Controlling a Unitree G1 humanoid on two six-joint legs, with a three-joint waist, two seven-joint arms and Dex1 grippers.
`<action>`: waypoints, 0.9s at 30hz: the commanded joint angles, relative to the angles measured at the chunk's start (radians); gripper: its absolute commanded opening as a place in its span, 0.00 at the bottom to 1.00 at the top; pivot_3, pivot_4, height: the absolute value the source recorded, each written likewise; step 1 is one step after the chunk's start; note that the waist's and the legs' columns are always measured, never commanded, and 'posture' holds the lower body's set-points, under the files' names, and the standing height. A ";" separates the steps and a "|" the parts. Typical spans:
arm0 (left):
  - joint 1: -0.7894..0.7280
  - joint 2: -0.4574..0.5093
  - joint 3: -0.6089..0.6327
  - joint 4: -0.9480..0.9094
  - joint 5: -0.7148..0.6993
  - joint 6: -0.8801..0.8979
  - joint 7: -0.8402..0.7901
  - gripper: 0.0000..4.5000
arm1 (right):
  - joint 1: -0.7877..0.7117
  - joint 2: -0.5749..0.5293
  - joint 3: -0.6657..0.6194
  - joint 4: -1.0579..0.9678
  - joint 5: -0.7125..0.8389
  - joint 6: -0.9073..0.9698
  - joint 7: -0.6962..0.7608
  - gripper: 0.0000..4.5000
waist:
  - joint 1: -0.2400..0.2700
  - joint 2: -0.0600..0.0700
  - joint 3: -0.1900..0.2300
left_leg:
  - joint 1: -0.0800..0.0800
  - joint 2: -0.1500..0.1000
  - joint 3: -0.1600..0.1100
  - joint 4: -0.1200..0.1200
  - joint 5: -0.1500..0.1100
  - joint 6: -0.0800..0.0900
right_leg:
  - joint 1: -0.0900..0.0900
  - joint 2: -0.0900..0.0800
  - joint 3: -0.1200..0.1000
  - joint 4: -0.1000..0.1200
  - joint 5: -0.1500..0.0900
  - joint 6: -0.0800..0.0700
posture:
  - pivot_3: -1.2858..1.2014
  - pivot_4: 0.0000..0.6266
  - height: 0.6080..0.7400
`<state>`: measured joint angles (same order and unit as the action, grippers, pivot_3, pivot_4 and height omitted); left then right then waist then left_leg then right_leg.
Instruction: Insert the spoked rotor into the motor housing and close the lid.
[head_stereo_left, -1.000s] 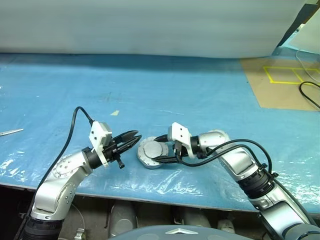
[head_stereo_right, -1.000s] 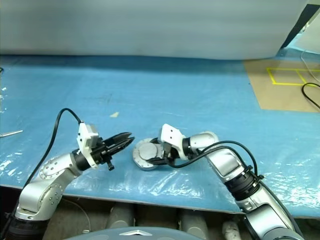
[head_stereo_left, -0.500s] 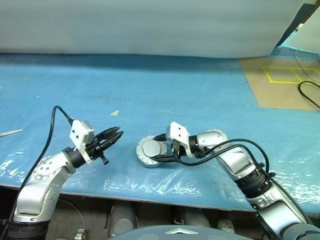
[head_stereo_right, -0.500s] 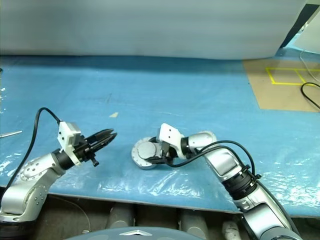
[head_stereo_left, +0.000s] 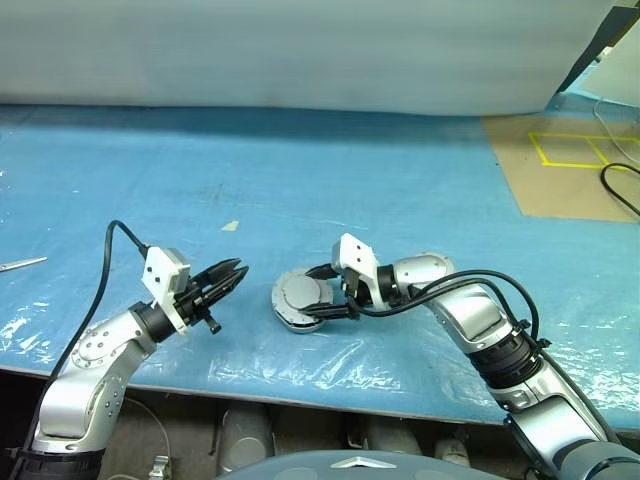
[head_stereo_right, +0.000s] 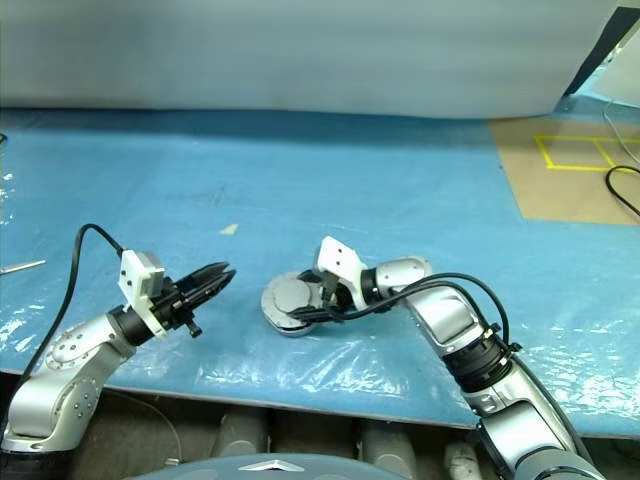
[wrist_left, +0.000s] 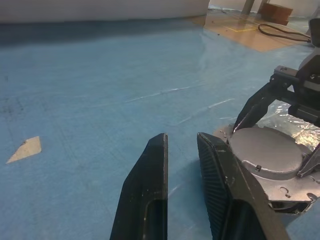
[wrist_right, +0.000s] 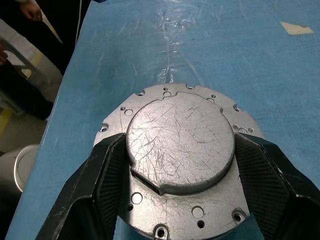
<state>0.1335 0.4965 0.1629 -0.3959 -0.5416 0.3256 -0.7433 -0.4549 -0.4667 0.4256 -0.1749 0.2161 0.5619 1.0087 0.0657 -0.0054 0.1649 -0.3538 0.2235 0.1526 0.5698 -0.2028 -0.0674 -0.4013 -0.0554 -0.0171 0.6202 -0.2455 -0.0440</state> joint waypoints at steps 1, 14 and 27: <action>-0.006 -0.001 0.006 -0.030 -0.001 -0.018 0.007 0.22 | -0.002 -0.002 0.010 -0.009 -0.023 -0.051 -0.001 0.66 | 0.000 0.000 0.000 | 0.000 0.000 0.000 0.000 0.000 0.000 | 0.000 0.000 0.000 0.000 0.000 0.000 | 0.52 0.24 1.00; 0.002 0.005 -0.034 -0.048 0.001 -0.001 -0.001 0.22 | 0.030 -0.017 0.071 0.092 -0.120 -0.143 -0.001 0.66 | 0.000 0.000 0.000 | 0.001 0.000 0.000 0.000 0.000 0.000 | 0.001 0.000 0.000 0.000 0.000 0.000 | 0.52 0.24 1.00; -0.092 0.032 -0.233 0.071 0.121 -0.024 -0.082 0.22 | 0.038 -0.015 0.067 0.109 -0.126 -0.135 -0.004 0.66 | 0.000 0.002 -0.003 | 0.005 0.000 0.001 0.000 0.000 0.000 | 0.004 0.000 0.001 0.001 0.000 0.000 | 0.52 0.24 1.00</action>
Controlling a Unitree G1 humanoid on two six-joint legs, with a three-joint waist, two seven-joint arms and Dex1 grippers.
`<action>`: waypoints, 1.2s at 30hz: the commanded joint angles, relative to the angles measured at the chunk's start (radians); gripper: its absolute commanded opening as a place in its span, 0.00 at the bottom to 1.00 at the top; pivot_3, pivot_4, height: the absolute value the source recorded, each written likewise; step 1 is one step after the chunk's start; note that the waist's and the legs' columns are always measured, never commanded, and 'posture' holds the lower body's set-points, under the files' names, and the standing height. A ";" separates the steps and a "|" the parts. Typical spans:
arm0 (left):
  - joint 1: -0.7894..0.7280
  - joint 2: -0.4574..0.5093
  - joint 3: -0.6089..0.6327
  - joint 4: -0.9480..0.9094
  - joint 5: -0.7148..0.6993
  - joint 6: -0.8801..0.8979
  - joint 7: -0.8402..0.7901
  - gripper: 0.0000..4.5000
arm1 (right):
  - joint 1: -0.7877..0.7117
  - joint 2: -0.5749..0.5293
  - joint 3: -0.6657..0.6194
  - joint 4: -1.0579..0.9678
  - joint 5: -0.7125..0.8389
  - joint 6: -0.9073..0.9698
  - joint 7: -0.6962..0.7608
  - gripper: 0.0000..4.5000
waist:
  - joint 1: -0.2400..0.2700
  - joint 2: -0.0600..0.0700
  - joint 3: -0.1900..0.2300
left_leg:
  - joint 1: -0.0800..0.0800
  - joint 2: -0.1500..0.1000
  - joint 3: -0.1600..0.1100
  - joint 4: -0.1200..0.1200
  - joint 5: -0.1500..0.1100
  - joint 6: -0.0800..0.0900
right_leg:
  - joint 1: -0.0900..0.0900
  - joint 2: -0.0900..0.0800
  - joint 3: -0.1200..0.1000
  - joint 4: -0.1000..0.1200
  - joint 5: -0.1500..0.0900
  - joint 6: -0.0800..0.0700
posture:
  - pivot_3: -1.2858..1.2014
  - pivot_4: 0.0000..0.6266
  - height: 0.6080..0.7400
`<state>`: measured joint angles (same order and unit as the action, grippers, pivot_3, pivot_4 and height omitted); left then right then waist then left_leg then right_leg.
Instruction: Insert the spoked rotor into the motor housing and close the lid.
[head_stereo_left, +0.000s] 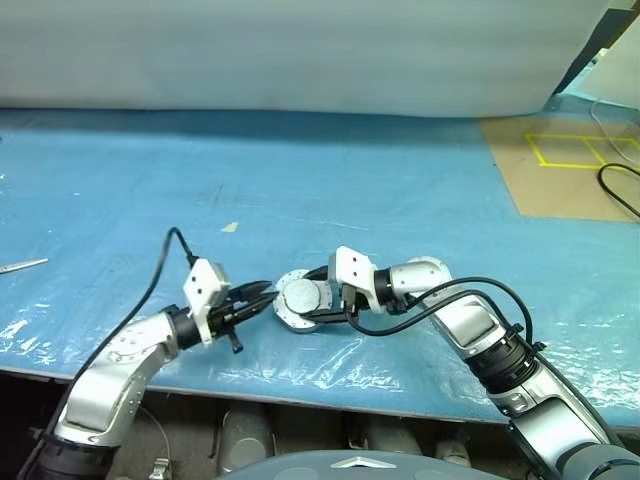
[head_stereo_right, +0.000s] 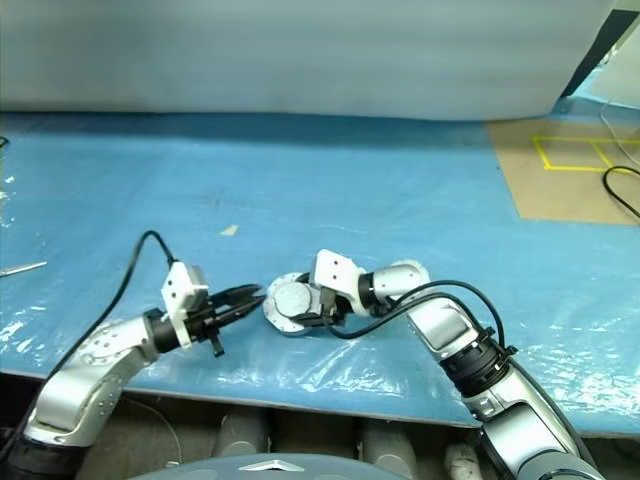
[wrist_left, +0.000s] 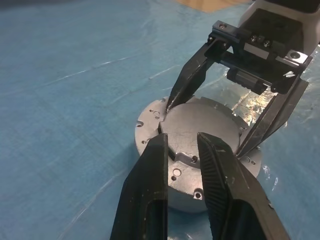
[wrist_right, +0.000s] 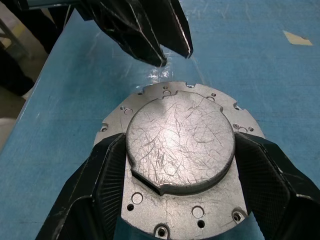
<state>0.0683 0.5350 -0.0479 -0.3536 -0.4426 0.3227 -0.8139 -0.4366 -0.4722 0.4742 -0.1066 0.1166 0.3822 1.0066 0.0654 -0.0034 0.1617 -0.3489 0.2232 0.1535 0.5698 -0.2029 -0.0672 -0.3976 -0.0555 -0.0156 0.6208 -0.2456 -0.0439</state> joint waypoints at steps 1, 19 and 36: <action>-0.035 -0.008 -0.036 0.049 0.035 -0.027 -0.018 0.22 | 0.019 -0.010 0.017 0.041 -0.027 0.044 -0.003 0.66 | 0.000 0.001 -0.001 | 0.000 0.000 0.000 0.000 0.000 0.000 | 0.000 0.000 0.000 0.000 0.000 0.000 | 0.52 0.24 1.00; -0.081 -0.042 -0.013 0.150 0.003 -0.055 -0.061 0.01 | 0.026 -0.012 -0.010 0.030 -0.020 0.069 -0.014 0.66 | 0.003 0.003 -0.003 | 0.001 -0.001 0.000 0.000 0.000 0.000 | 0.002 -0.001 0.000 0.000 0.000 0.000 | 0.52 0.24 1.00; -0.052 0.023 -0.080 0.175 0.109 -0.078 -0.100 0.01 | 0.023 -0.011 -0.020 0.025 -0.013 0.084 -0.013 0.66 | 0.003 0.003 -0.004 | 0.001 -0.001 0.000 -0.003 -0.001 0.002 | 0.002 -0.001 0.001 -0.002 0.000 0.000 | 0.52 0.24 1.00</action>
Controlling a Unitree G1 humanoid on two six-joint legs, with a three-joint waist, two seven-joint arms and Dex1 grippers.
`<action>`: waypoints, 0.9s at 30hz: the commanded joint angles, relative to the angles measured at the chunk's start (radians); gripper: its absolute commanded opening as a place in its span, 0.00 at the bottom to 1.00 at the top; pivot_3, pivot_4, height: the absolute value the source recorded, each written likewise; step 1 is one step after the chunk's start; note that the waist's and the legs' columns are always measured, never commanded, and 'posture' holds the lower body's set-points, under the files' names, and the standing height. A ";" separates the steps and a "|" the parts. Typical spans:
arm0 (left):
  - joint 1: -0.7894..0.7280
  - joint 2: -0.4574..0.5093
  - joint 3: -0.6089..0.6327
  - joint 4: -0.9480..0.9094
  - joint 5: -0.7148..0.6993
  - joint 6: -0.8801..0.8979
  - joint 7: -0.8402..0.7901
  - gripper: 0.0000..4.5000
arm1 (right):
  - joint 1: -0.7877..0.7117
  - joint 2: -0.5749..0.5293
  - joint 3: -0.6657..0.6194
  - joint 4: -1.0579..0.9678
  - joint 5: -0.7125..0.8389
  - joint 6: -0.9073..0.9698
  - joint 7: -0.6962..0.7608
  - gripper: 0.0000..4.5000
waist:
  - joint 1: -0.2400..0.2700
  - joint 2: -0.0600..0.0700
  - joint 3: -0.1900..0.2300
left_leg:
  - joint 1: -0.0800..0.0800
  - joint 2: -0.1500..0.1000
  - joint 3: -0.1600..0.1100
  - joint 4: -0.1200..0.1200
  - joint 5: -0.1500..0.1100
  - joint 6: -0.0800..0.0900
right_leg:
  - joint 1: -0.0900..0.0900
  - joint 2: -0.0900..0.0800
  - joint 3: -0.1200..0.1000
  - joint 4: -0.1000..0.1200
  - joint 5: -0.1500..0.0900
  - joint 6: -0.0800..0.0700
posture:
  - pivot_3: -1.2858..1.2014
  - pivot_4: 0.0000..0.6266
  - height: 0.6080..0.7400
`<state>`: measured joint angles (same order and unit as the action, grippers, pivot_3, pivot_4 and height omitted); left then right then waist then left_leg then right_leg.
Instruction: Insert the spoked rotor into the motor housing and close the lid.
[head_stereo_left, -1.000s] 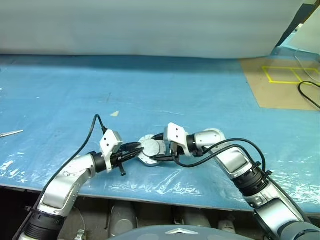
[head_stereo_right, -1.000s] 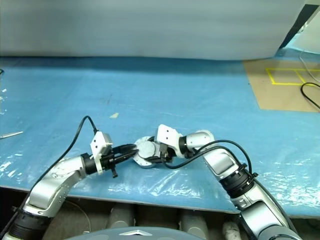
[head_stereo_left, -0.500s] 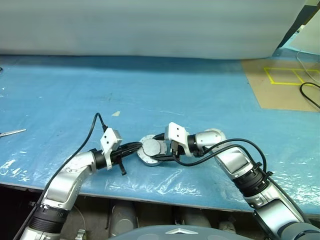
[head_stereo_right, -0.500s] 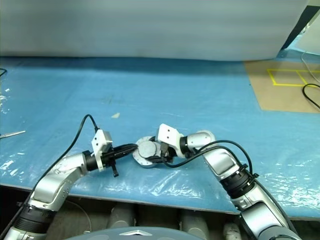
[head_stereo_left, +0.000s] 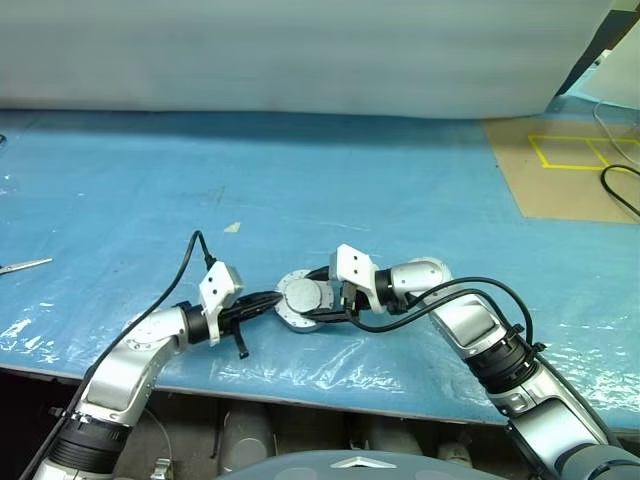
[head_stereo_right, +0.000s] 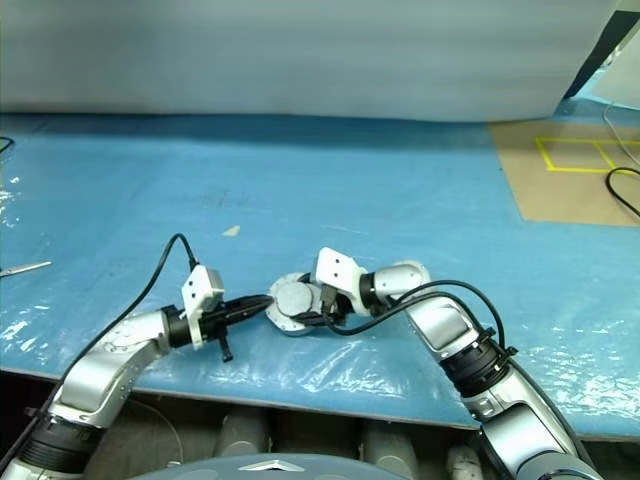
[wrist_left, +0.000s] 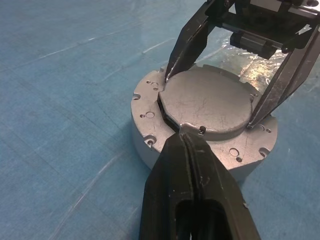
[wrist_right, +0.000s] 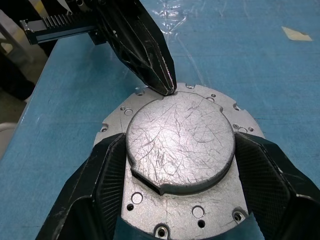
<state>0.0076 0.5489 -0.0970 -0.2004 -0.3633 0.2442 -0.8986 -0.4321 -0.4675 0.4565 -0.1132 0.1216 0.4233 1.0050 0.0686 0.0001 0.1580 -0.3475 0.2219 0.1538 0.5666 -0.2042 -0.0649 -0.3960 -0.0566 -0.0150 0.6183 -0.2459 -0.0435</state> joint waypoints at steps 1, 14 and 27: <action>0.004 0.004 -0.033 0.025 0.032 -0.001 -0.012 0.01 | 0.017 -0.014 -0.003 0.031 -0.017 0.046 -0.014 0.66 | 0.000 0.000 0.000 | 0.000 0.000 0.000 0.000 0.000 0.000 | 0.000 0.000 0.000 0.000 0.000 0.000 | 0.52 0.24 1.00; -0.021 -0.012 -0.035 0.046 0.040 -0.022 -0.014 0.00 | 0.002 0.002 -0.050 -0.007 0.017 0.059 -0.039 1.00 | 0.001 0.000 0.000 | -0.002 0.000 0.000 -0.001 0.001 -0.002 | -0.002 0.000 0.000 -0.001 0.000 0.000 | 0.52 0.24 1.00; -0.035 -0.017 -0.034 0.068 0.048 -0.038 -0.012 0.00 | -0.045 -0.028 -0.250 -0.149 0.262 0.309 -0.007 1.00 | 0.000 0.000 0.000 | -0.003 -0.001 0.001 -0.002 0.001 -0.002 | -0.003 0.000 0.000 -0.002 0.000 0.000 | 0.52 0.24 1.00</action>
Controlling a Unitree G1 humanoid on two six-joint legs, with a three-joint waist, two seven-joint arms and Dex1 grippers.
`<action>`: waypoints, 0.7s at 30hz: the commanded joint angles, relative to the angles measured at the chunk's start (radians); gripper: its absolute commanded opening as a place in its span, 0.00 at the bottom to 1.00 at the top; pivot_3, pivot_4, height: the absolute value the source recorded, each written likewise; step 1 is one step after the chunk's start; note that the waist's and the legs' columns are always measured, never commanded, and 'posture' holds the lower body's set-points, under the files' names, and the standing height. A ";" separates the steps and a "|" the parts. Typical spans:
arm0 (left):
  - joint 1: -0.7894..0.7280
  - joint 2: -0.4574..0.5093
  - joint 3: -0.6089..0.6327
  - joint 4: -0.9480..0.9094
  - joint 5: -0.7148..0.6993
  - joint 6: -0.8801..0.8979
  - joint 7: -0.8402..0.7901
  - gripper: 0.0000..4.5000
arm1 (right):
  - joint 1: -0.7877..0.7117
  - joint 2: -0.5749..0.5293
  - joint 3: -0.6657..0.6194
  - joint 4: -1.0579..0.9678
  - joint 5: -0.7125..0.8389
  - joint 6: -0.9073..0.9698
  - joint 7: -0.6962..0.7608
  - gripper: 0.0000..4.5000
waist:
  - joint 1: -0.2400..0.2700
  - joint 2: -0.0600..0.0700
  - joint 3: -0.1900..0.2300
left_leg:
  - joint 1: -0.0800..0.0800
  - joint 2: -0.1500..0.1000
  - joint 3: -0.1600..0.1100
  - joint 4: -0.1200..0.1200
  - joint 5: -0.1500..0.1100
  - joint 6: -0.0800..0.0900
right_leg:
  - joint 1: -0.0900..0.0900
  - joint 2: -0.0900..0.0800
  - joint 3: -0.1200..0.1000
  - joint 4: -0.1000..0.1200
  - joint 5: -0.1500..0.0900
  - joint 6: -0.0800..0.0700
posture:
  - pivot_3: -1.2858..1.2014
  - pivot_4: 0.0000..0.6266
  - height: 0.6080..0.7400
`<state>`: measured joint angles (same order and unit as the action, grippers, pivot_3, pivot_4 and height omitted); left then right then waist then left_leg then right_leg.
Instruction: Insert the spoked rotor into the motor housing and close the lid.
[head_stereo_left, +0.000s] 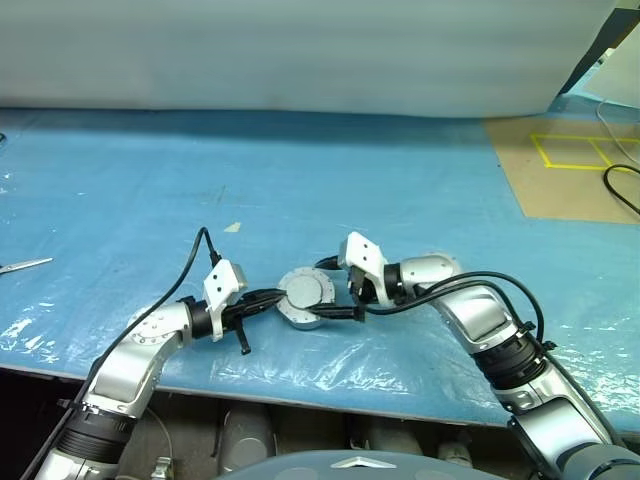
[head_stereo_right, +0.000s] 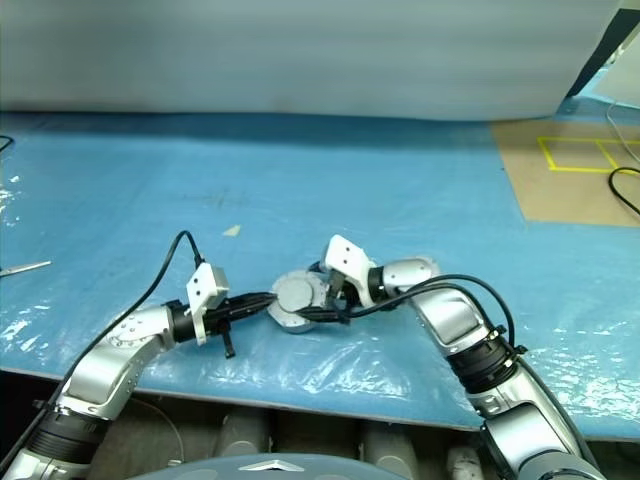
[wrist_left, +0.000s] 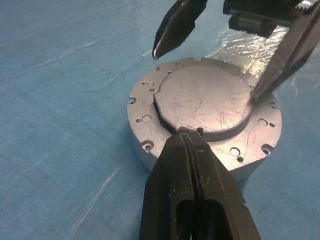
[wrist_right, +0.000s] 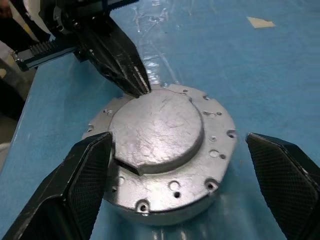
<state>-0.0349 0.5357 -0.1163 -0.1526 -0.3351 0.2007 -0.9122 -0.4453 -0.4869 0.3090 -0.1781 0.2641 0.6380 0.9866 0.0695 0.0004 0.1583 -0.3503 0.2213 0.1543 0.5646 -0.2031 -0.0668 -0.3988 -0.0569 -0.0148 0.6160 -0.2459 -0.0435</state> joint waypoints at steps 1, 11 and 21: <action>0.008 -0.004 -0.015 0.021 0.020 0.004 0.002 0.00 | -0.031 -0.019 -0.122 -0.097 0.146 0.125 0.018 1.00 | 0.000 0.000 0.000 | 0.000 0.000 0.000 0.000 0.000 0.000 | 0.000 0.000 0.000 0.000 0.000 0.000 | 0.52 0.24 1.00; -0.002 -0.004 -0.017 0.029 0.021 0.001 -0.005 0.00 | -0.011 -0.044 -0.329 0.101 0.404 0.643 -0.066 1.00 | 0.001 0.000 0.000 | 0.000 -0.001 0.000 -0.002 0.000 0.000 | 0.001 0.000 0.000 -0.003 0.000 0.000 | 0.52 0.24 1.00; -0.009 -0.003 -0.011 0.037 0.020 0.000 -0.010 0.00 | 0.008 0.086 -0.370 0.183 0.470 0.832 -0.175 1.00 | 0.003 0.002 0.000 | 0.000 0.000 0.000 -0.002 0.000 -0.001 | 0.001 0.000 0.000 -0.003 0.000 0.000 | 0.52 0.24 1.00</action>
<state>-0.0473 0.5319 -0.1164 -0.1338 -0.3331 0.1925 -0.9232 -0.4464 -0.4208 -0.0398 0.0238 0.6994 1.4415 0.8258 0.0724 0.0020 0.1581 -0.3500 0.2212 0.1548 0.5625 -0.2027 -0.0675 -0.3981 -0.0568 -0.0153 0.6130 -0.2459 -0.0436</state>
